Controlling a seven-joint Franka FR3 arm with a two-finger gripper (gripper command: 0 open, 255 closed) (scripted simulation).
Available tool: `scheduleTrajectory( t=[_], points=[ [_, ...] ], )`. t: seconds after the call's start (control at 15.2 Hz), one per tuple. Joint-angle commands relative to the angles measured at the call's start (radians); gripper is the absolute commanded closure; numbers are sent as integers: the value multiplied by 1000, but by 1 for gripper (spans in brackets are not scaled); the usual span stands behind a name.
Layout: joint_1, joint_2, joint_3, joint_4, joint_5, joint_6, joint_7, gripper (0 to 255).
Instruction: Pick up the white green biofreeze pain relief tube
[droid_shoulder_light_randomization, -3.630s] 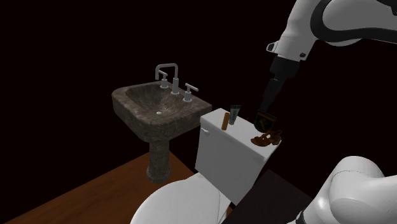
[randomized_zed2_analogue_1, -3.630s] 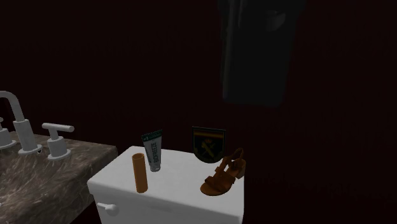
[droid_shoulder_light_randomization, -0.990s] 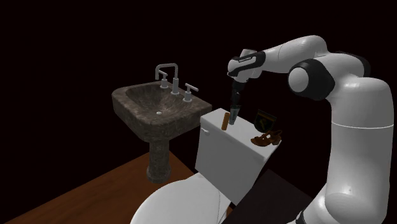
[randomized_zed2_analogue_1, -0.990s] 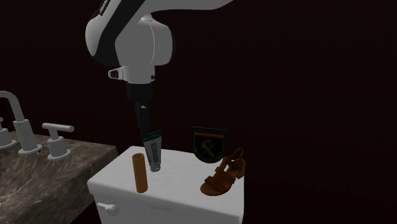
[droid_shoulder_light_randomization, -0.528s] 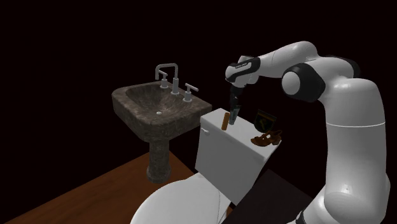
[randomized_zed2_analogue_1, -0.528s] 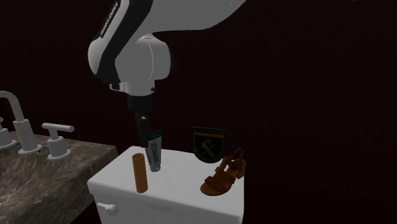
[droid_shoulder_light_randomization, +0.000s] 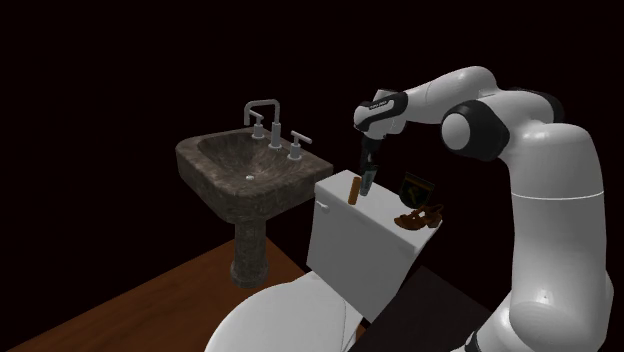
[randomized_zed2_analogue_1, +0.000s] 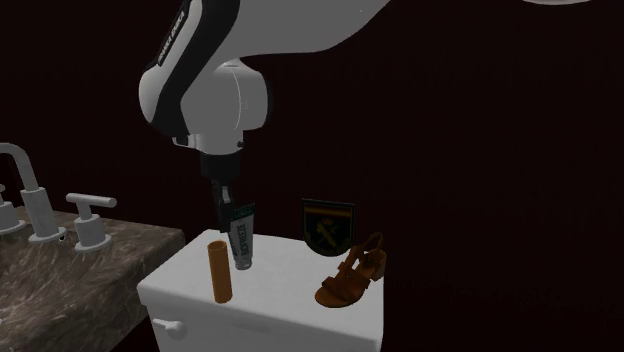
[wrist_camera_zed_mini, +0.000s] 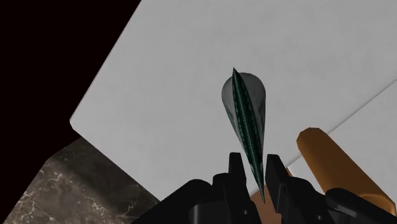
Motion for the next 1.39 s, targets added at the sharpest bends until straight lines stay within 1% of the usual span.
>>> scheduleTrajectory(
  t=[0.0,0.2,1.19,1.32],
  points=[
    [0,0,0,-1,0,0,0,255],
    [0,0,0,-2,0,0,0,255],
    [4,-63,-21,110,-38,-168,28,255],
    [4,-63,-21,112,-39,-170,29,255]
  ],
)
